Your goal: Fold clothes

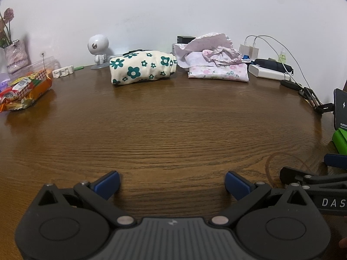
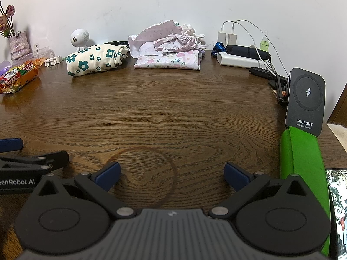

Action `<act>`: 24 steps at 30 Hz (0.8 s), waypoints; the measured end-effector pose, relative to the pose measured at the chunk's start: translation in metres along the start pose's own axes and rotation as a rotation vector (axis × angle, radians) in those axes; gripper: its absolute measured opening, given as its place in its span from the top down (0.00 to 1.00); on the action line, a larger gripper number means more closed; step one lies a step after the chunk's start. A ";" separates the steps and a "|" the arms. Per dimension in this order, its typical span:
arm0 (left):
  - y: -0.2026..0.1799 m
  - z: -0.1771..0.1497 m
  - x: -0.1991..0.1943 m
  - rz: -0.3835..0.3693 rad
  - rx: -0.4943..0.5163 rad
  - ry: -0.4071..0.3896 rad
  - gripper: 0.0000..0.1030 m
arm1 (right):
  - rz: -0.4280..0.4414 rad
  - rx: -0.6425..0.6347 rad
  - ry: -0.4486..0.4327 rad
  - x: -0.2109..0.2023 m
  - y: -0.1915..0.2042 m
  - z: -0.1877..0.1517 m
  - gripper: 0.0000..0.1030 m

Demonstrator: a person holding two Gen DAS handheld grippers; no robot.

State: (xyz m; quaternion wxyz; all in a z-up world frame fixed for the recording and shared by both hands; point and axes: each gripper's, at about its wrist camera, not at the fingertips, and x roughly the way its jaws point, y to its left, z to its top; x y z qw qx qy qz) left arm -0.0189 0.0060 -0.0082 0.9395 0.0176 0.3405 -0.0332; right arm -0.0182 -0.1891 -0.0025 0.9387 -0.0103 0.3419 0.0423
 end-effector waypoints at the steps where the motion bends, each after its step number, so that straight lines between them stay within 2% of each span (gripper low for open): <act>1: 0.000 0.000 0.000 -0.004 0.004 0.000 0.00 | 0.000 0.000 0.000 0.000 0.000 0.000 0.00; 7: 0.000 0.001 0.001 -0.004 0.004 0.000 0.00 | 0.000 0.000 0.000 0.000 0.000 0.000 0.00; 18: -0.003 -0.005 -0.007 0.060 -0.051 0.001 0.00 | -0.001 0.001 0.000 0.000 0.001 0.000 0.01; 24: -0.004 -0.005 -0.006 0.064 -0.057 0.001 0.00 | 0.002 -0.001 0.000 -0.002 0.000 -0.002 0.01</act>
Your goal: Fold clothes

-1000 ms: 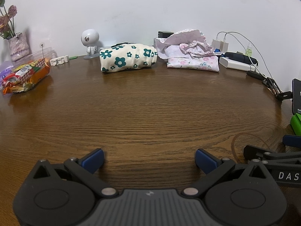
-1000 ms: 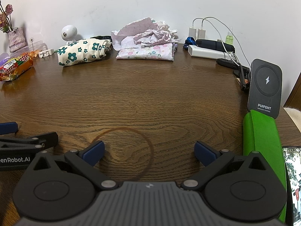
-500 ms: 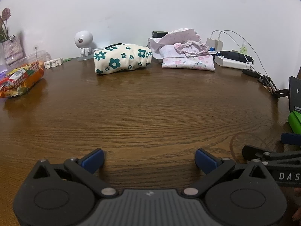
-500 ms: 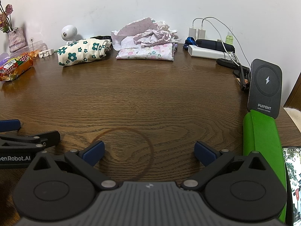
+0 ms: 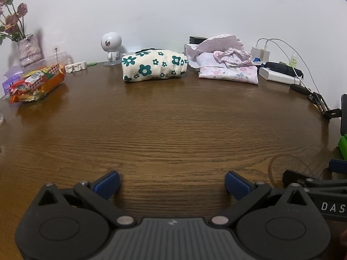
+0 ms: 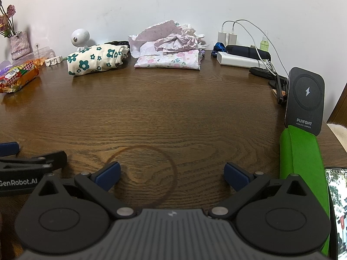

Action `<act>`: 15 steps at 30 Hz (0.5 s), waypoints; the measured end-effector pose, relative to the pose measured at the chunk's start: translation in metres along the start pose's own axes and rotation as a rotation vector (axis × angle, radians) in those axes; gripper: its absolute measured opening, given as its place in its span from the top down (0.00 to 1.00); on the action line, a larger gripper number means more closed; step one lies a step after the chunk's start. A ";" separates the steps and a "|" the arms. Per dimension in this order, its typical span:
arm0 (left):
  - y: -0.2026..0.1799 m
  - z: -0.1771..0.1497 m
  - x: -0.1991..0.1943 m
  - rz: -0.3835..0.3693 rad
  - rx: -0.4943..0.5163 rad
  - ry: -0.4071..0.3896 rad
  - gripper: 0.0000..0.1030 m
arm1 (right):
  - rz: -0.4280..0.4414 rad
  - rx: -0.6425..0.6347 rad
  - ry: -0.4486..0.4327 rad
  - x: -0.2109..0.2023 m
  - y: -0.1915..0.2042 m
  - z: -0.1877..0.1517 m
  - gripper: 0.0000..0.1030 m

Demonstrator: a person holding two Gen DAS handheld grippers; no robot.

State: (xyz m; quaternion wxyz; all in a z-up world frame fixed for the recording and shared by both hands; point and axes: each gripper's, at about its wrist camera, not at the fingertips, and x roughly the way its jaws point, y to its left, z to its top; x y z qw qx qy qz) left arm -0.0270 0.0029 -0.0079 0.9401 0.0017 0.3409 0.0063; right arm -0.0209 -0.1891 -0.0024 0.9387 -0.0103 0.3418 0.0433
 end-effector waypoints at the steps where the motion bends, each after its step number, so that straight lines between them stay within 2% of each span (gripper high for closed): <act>1: 0.000 0.000 0.000 0.002 -0.001 0.000 0.00 | 0.000 0.000 0.000 0.000 0.000 0.000 0.00; 15: -0.003 0.001 0.002 0.006 -0.002 0.000 0.00 | 0.001 0.005 -0.001 -0.001 0.001 -0.001 0.00</act>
